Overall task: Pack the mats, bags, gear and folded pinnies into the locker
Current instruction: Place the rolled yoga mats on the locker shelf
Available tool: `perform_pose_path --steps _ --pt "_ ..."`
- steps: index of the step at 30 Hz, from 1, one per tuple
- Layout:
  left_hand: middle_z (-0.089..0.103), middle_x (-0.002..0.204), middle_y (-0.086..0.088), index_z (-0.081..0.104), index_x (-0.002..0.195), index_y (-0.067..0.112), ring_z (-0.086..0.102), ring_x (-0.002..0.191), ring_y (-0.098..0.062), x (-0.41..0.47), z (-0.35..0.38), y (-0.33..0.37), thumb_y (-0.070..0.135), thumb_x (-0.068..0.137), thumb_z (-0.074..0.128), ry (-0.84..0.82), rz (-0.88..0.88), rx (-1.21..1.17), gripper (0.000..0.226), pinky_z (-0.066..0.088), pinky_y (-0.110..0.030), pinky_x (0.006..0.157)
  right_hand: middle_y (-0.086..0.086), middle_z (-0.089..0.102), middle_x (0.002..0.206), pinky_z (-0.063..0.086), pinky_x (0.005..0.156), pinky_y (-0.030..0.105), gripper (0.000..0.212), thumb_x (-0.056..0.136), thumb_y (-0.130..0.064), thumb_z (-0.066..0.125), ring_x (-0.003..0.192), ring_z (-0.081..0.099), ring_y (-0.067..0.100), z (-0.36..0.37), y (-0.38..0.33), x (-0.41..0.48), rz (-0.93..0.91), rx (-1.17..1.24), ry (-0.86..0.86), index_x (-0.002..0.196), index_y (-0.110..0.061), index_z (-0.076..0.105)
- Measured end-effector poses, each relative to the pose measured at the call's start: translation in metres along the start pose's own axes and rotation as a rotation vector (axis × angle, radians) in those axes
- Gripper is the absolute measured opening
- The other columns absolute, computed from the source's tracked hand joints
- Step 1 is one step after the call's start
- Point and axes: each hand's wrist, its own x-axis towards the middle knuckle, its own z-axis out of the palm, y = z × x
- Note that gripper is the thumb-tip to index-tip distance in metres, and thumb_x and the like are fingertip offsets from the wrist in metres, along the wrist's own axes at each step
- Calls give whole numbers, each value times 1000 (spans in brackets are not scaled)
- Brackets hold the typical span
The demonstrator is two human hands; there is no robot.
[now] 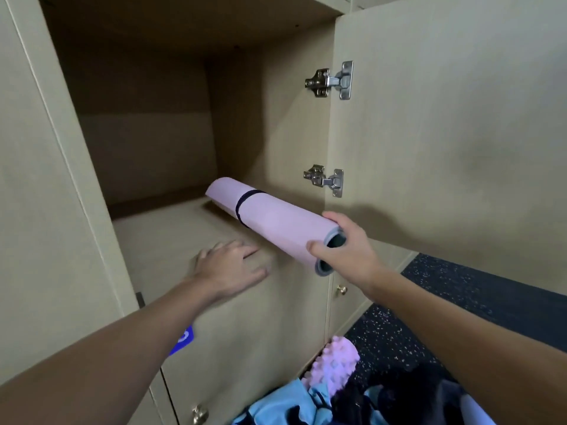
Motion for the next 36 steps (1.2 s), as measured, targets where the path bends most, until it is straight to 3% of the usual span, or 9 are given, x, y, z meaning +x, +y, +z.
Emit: perform_pose_path --steps 6,11,18,27,32,36 --pt "46 147 13 50 140 45 39 137 -14 15 11 -9 73 86 46 59 12 -29 61 29 -35 110 1 47 129 40 88 23 64 80 -29 79 113 51 15 30 10 56 -22 -33 58 136 -27 49" --pt "48 144 13 51 138 46 38 137 -11 18 19 -12 72 85 49 92 18 -61 59 28 -36 111 1 38 132 36 100 34 60 80 -34 75 121 34 22 57 25 80 -146 -314 203 134 -29 49" --pt "49 138 15 52 137 46 39 134 -8 23 20 -12 69 82 53 122 33 -117 59 26 -35 112 2 38 137 38 100 36 57 83 -31 74 126 33 22 69 39 119 -220 -413 209 135 -29 51" --pt "49 135 17 52 137 47 39 133 -6 22 21 -11 71 82 53 154 42 -131 59 24 -34 112 6 35 145 24 107 20 52 88 -17 71 137 31 19 76 58 140 -248 -221 176 137 -21 54" --pt "48 134 19 52 136 47 38 133 -3 21 21 -12 70 83 54 167 55 -149 57 23 -31 112 6 45 135 35 110 38 56 82 -22 78 128 42 25 86 53 170 -226 -277 181 134 -24 56" --pt "47 132 20 52 136 48 38 132 -2 20 22 -12 71 83 53 173 59 -155 58 22 -31 112 4 43 139 37 105 41 58 83 -29 76 125 39 28 93 57 178 -227 -373 188 136 -30 53"
